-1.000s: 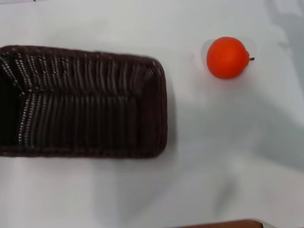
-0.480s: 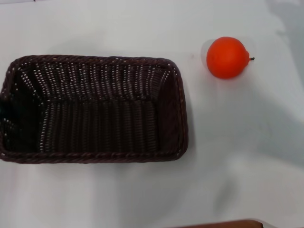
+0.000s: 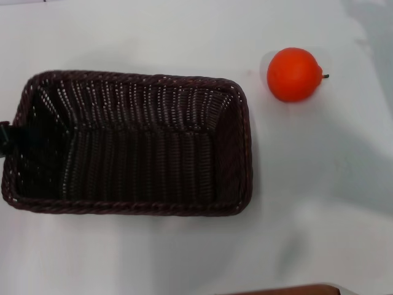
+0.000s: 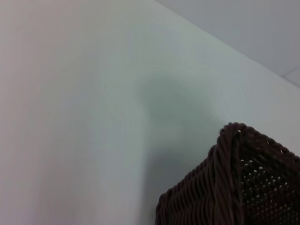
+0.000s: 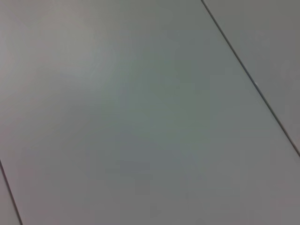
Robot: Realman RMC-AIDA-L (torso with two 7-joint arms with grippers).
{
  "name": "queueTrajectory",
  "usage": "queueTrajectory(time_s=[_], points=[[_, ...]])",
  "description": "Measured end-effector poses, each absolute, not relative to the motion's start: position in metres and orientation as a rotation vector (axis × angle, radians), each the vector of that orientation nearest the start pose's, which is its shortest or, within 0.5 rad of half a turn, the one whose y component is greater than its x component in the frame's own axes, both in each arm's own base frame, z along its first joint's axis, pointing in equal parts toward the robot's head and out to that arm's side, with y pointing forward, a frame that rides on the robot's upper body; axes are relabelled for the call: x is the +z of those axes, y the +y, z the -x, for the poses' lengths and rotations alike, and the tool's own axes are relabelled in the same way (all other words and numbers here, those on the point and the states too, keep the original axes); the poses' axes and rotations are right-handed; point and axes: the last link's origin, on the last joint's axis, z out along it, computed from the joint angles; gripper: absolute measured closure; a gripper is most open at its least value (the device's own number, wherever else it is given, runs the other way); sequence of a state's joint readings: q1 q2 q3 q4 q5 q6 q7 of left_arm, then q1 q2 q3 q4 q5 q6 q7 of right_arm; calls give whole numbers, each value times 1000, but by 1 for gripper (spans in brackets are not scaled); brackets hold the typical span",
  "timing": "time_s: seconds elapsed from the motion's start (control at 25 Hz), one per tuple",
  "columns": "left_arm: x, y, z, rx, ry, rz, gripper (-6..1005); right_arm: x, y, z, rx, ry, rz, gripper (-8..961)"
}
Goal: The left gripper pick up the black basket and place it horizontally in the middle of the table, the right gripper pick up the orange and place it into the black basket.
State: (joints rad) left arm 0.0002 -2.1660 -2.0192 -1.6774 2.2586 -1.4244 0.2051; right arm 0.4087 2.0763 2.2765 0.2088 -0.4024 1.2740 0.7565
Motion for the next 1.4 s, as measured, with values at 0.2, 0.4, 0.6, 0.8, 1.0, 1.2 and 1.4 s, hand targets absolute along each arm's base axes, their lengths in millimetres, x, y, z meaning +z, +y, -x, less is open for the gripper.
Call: queueTrajectory(time_s=[0.2,0.4,0.6,0.8,1.0,1.2,1.4], points=[[74,259,276,-396,-1835,1831,697,70,332,-348,-1450,-1311,772,171],[93,255,282,-427,-1827,1810,568,60,329,-346,-1412,-1397,772,175],[126,254,284,-591,-1706,1795,398,29,324,-337,-1299,-1616,782,179],[146,256,281,-757,-1548,1836,246,-3,319,-338,-1181,-1787,892,183],[143,262,282,-836,-1516,1863,222,-25,311,-340,-1102,-1889,978,188],[138,268,285,-876,-1516,1876,217,-37,312,-342,-1076,-1943,1029,192],[137,270,285,-881,-1510,1886,217,-47,320,-342,-1065,-2004,1095,215]])
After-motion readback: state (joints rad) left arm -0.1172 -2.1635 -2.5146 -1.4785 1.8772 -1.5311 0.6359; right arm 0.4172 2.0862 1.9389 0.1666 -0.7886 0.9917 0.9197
